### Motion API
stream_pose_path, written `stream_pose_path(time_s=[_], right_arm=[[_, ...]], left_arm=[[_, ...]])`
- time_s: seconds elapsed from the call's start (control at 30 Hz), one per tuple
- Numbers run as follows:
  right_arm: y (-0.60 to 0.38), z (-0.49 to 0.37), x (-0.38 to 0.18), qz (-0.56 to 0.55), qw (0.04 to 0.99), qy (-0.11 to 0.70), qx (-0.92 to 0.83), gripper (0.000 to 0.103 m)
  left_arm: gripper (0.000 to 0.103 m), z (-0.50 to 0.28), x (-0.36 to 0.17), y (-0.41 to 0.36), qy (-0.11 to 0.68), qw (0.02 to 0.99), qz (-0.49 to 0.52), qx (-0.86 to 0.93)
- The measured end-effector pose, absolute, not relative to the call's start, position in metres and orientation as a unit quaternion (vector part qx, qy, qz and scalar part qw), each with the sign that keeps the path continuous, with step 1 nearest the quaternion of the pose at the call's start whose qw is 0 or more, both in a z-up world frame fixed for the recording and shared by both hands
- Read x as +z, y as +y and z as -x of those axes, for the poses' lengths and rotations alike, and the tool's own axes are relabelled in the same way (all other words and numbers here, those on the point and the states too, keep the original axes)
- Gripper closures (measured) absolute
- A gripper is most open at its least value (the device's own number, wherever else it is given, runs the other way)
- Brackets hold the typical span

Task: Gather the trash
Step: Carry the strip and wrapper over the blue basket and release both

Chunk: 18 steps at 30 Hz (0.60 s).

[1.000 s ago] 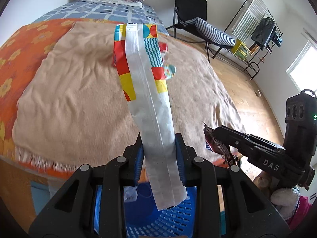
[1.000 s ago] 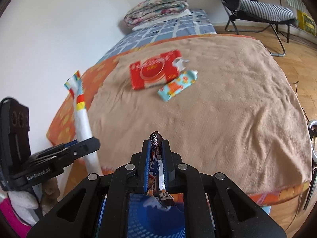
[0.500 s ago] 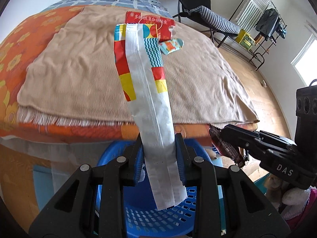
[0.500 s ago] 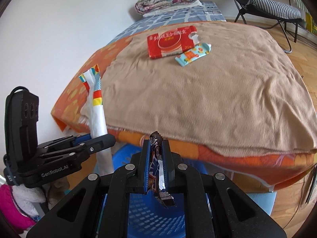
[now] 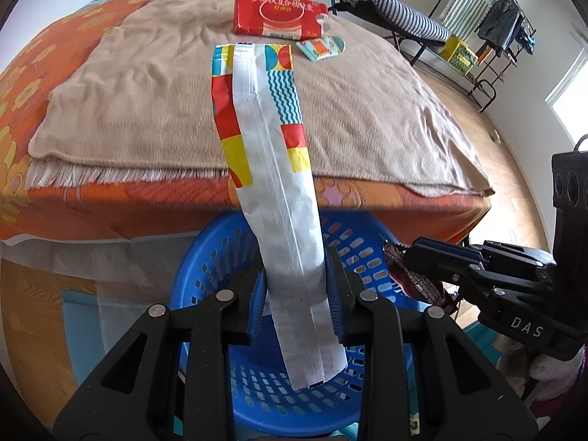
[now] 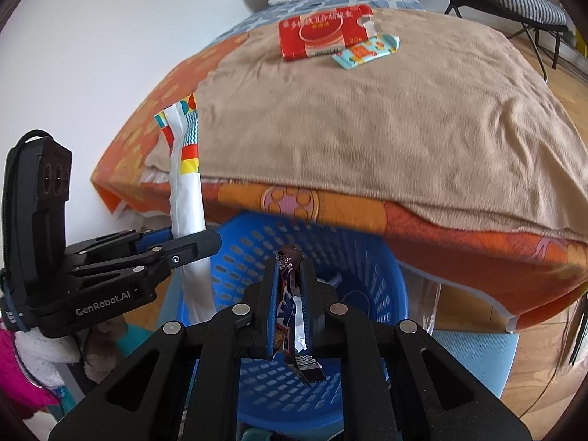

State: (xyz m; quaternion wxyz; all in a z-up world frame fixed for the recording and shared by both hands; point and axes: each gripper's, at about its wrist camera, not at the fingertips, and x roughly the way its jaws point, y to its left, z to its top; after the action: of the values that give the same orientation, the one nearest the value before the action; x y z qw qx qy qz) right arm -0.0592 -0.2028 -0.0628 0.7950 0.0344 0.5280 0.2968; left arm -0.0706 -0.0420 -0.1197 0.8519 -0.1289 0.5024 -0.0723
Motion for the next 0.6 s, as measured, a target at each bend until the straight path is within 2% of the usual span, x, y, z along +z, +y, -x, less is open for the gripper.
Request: stream_pose_path(time_s=[0.47,0.53,0.6], right_arm=[[-0.198,0.059,-0.074,-0.024,0.781,0.55,0.295,0.093],[-0.198,0.06,-0.074,-0.025,0.779,0.553,0.294,0.089],[-0.198,0.059,-0.075,-0.026,0.778,0.556,0.292,0.084]], left_arm=[[0.074,0.079,-0.135,-0.041,0.526,0.837,0.131,-0.071],[0.07,0.079,-0.135,-0.043,0.529,0.836,0.129,-0.073],[0.053,0.079,-0.135,-0.045,0.528,0.837,0.125,-0.073]])
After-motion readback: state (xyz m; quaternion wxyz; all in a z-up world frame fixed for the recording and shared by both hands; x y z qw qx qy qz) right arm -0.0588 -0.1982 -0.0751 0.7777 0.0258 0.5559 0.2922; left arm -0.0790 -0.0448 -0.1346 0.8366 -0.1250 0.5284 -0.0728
